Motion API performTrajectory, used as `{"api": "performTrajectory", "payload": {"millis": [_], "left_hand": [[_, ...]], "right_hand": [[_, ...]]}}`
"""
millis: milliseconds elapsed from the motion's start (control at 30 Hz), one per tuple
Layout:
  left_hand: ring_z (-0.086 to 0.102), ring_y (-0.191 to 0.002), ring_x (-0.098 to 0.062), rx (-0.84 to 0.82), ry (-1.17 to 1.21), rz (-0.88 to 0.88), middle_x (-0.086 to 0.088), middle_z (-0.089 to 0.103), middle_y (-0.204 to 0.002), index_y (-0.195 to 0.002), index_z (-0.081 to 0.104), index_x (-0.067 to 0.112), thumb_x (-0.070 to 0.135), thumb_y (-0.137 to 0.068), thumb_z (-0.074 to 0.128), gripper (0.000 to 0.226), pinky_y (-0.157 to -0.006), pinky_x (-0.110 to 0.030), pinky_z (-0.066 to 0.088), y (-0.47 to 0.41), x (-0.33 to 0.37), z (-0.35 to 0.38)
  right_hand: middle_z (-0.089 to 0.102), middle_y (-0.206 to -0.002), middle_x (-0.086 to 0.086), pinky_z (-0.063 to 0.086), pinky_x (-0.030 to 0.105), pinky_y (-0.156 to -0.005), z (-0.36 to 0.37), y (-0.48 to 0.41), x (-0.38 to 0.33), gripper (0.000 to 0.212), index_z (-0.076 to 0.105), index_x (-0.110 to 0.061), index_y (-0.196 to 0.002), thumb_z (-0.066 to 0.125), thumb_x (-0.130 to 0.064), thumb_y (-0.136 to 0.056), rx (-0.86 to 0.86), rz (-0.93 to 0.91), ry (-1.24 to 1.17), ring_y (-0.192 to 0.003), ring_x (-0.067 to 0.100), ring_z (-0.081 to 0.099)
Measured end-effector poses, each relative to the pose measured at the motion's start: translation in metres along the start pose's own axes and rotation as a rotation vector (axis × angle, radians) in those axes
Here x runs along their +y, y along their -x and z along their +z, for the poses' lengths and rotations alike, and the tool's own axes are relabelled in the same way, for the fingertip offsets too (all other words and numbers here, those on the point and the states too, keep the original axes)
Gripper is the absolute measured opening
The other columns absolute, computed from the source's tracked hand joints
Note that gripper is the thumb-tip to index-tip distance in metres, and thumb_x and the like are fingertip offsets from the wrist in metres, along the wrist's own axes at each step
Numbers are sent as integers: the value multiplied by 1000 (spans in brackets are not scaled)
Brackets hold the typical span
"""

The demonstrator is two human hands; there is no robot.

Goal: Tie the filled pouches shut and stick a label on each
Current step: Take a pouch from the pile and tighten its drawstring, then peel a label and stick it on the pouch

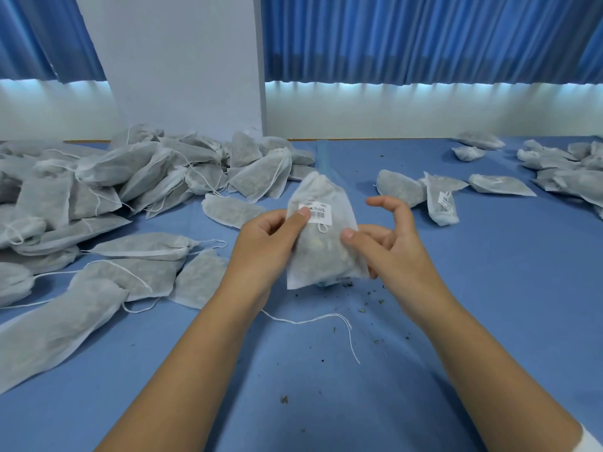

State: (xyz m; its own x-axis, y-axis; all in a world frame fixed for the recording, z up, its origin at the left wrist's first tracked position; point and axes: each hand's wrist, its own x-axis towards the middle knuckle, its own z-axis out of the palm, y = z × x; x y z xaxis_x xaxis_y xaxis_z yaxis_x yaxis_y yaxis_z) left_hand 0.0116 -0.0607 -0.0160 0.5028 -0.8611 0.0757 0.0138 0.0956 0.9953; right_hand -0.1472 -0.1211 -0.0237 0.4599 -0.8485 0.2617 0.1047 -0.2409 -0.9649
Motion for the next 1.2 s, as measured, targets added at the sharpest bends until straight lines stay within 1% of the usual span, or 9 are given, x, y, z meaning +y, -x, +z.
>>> {"api": "performTrajectory", "payload": {"millis": [167, 300, 400, 533, 700, 933, 1033, 1100, 1200], "left_hand": [[40, -39, -2, 96, -59, 14, 14, 48, -47, -60, 63, 20, 32, -95, 64, 37, -41, -14, 34, -4, -2, -4], [70, -64, -8, -25, -28, -139, 6, 74, -72, -84, 73, 16, 40, -102, 49, 39, -53, -21, 54, -9, 1, -9], [66, -65, -9, 19, -99, -150, 4, 71, -75, -86, 71, 15, 35, -103, 48, 35, -55, -23, 54, -14, -1, -13], [62, -75, -6, 64, -483, 28, 9, 68, -89, -93, 68, 24, 14, -96, 51, 20, -72, -24, 51, -19, -10, -25], [56, -95, -6, -66, -755, 5, 12, 62, -106, -110, 64, 28, 5, -88, 53, 33, -72, -16, 39, -23, -11, -47], [50, -110, -8, -331, -1147, -161, 19, 52, -114, -117, 59, 38, 20, -88, 58, 33, -88, -23, 39, -20, -4, -62], [58, -93, -2, -351, -1171, -176, 20, 63, -102, -108, 65, 33, 17, -88, 57, 27, -78, -19, 45, -20, -2, -61], [62, -94, -5, -342, -1151, -172, 13, 68, -99, -100, 67, 31, 13, -89, 56, 24, -87, -24, 49, -20, -1, -61], [66, -92, -9, -330, -1083, -156, 7, 71, -96, -93, 70, 29, 7, -89, 55, 26, -86, -25, 52, -19, -1, -61]], "right_hand": [[65, -72, -12, 38, 22, -40, 0, 1, 2, 15, 56, -17, -92, 68, -7, -89, -168, -67, 92, -58, 6, 63], [69, -75, -6, 45, 21, -52, -3, -2, 1, 21, 72, -15, -82, 62, 3, -90, -46, -9, 68, -61, 9, 61], [67, -98, -3, 55, 24, -80, -14, -11, -1, 32, 68, -23, -111, 59, 1, -92, 190, 1, -275, -93, 12, 69], [46, -129, -5, 54, 35, -96, -22, -14, -1, 57, 49, -40, -135, 61, -5, -91, 211, 24, -418, -135, 13, 45], [63, -123, -6, 57, 32, -90, -12, -11, 5, 32, 73, -30, -110, 61, -6, -92, 157, 130, -196, -120, 6, 58], [72, -96, -14, 53, 31, -93, -11, -9, 8, 23, 74, -25, -96, 61, -7, -90, 224, 4, 58, -90, -2, 64], [73, -86, -12, 50, 18, -77, -8, -7, 6, 25, 72, -24, -88, 59, -3, -90, 235, -129, 133, -78, -2, 64], [72, -75, -8, 47, 13, -64, -3, -3, 5, 29, 71, -23, -84, 58, 1, -90, 173, -172, 149, -66, 0, 62], [70, -69, -2, 46, 18, -52, 4, 4, 9, 30, 71, -23, -83, 57, 3, -91, 2, -173, 179, -50, 11, 56]]}}
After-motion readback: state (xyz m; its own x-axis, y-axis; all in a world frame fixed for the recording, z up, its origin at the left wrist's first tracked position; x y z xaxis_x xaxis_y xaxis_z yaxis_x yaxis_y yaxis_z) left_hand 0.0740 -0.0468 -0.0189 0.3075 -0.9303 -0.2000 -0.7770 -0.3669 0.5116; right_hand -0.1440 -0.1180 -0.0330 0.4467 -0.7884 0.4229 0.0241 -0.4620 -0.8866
